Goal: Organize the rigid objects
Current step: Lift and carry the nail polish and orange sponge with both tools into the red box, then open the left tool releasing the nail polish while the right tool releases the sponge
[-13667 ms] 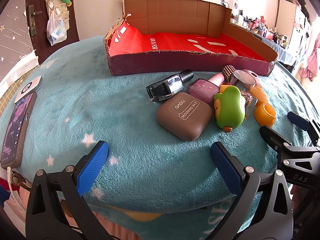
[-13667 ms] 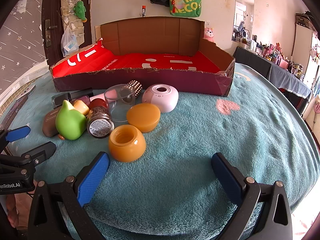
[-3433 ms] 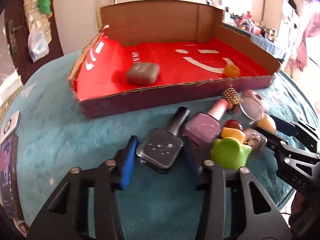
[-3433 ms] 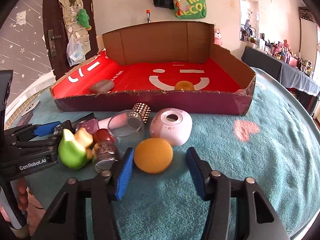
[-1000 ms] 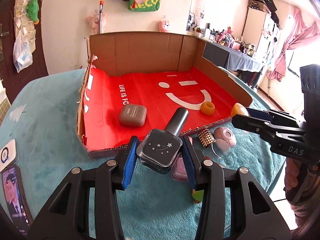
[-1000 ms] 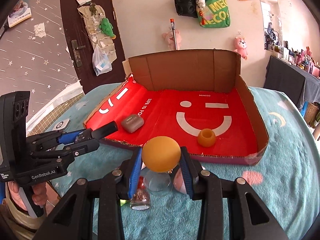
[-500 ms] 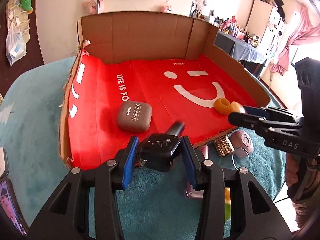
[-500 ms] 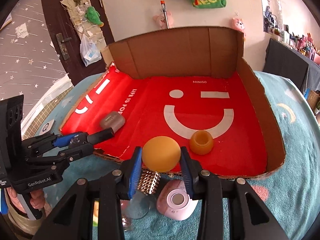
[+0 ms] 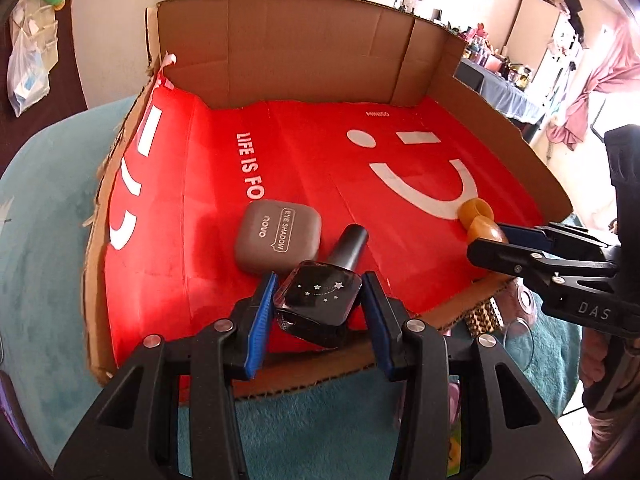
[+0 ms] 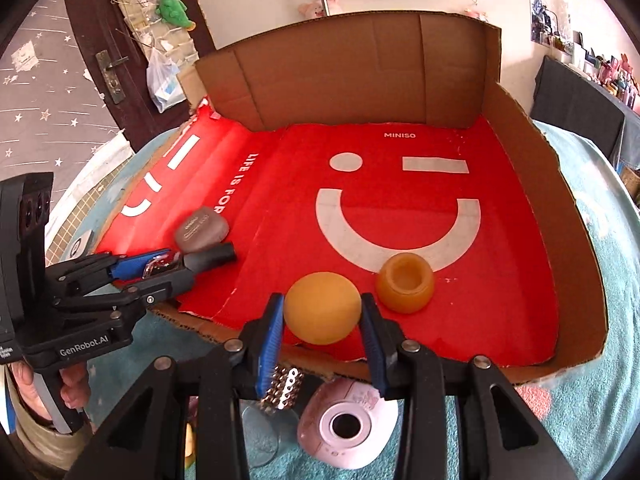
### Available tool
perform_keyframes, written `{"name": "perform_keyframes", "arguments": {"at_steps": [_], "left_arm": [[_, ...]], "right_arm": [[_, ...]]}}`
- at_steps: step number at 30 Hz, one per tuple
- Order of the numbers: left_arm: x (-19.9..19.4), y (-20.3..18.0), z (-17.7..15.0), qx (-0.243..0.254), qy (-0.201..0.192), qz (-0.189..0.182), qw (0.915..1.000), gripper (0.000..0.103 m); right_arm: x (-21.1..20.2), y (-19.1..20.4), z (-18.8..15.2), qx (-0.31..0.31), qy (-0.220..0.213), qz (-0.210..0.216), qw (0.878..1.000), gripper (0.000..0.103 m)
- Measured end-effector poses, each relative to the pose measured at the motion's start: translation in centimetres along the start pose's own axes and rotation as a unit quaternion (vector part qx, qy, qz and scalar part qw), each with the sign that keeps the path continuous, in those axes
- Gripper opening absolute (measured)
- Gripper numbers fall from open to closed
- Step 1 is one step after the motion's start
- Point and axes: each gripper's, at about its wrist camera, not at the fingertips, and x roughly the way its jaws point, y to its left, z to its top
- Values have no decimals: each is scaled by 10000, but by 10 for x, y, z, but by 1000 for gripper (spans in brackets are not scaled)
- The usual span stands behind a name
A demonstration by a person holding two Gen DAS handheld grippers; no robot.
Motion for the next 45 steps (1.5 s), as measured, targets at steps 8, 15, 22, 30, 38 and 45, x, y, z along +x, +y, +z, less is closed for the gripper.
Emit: {"name": "perform_keyframes", "arguments": {"at_steps": [8, 15, 22, 30, 38, 45], "left_arm": [[19, -2, 8, -68, -17, 292, 9995, 40], [26, -1, 15, -17, -122, 619, 9980, 40], [29, 1, 17, -20, -141, 685, 9976, 40], [28, 1, 18, -22, -140, 678, 9976, 40], [29, 2, 18, -19, -137, 683, 9976, 40], [29, 2, 18, -26, -138, 680, 9976, 41]], "right_arm": [[9, -7, 4, 121, 23, -121, 9999, 40], [15, -22, 9, 282, -51, -364, 9989, 40], [20, -30, 17, 295, -229, -904, 9952, 40], [28, -28, 19, 81, -215, -1276, 9916, 40], [28, -30, 18, 109, -220, -1229, 9921, 40], [28, -31, 18, 138, -235, -1197, 9924, 40]]}}
